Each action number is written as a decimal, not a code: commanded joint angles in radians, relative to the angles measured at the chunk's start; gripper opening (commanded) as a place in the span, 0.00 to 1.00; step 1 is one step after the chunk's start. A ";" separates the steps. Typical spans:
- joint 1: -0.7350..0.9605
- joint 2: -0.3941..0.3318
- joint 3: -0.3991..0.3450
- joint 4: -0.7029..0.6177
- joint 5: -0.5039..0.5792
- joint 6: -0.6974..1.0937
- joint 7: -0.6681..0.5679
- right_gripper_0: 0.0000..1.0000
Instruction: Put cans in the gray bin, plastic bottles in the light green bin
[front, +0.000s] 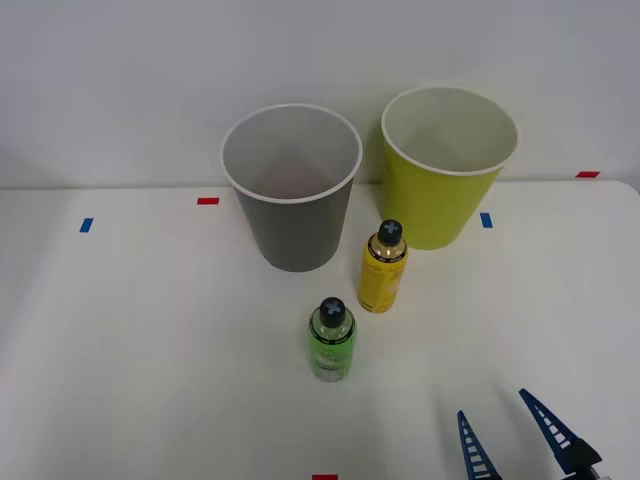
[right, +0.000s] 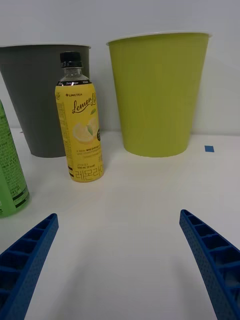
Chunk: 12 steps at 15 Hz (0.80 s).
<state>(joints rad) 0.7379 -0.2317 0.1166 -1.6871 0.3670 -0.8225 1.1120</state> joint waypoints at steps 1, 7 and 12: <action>0.000 0.000 0.000 0.000 0.000 0.000 0.000 0.83; 0.000 0.000 0.000 0.000 0.000 0.000 0.000 0.84; 0.000 0.000 0.000 0.000 0.000 0.000 0.000 0.83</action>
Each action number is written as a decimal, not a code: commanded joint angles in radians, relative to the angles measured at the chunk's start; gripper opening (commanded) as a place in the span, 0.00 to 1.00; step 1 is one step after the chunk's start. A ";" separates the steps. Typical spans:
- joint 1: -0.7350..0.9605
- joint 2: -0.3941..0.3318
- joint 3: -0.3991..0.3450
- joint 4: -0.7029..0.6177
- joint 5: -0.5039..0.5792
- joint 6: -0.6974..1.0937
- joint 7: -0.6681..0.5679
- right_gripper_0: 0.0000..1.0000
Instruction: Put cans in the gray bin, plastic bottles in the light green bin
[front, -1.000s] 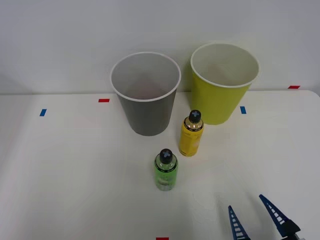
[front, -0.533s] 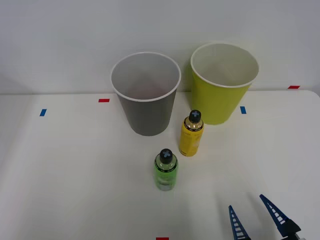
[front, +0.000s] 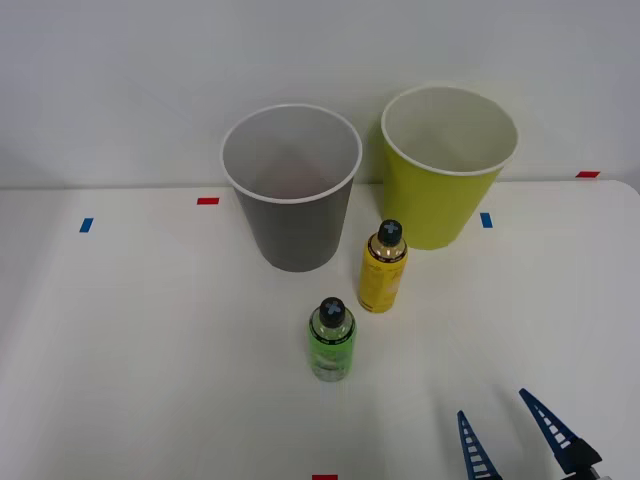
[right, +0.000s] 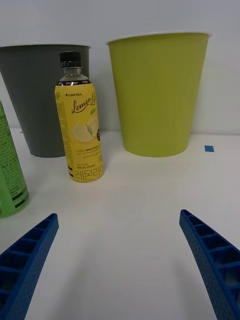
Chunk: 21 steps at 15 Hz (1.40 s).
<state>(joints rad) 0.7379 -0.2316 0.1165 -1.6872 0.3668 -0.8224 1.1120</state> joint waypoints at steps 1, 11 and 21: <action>0.000 0.000 0.000 0.000 0.000 0.000 0.000 0.83; 0.000 0.000 0.000 0.000 0.000 0.000 0.000 0.83; 0.000 0.000 0.000 0.000 0.000 0.000 0.000 0.83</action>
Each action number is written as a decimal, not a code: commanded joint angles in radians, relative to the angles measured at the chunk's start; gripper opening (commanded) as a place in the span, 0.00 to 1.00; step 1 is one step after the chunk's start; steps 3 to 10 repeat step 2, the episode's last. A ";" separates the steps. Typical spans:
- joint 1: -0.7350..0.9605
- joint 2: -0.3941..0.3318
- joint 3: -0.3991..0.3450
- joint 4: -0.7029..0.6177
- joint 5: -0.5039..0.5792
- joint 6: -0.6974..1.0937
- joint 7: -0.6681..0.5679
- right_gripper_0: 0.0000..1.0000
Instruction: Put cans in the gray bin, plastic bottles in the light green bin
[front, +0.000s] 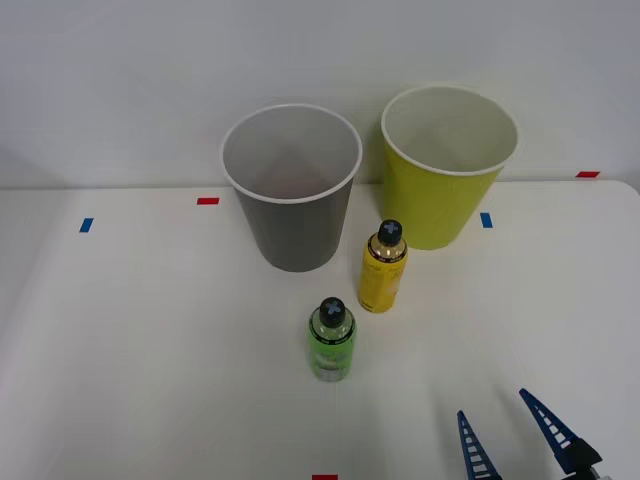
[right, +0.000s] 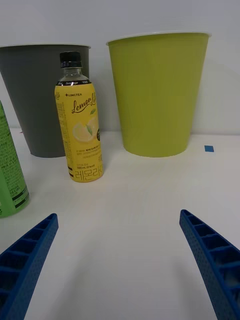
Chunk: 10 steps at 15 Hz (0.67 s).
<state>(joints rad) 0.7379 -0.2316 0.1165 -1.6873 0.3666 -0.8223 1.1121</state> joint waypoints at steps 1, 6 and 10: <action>0.000 0.000 0.000 0.000 0.000 0.000 0.000 0.83; 0.000 0.000 0.000 0.000 0.000 0.000 0.000 0.83; 0.000 0.000 0.000 0.000 0.000 0.000 0.000 0.83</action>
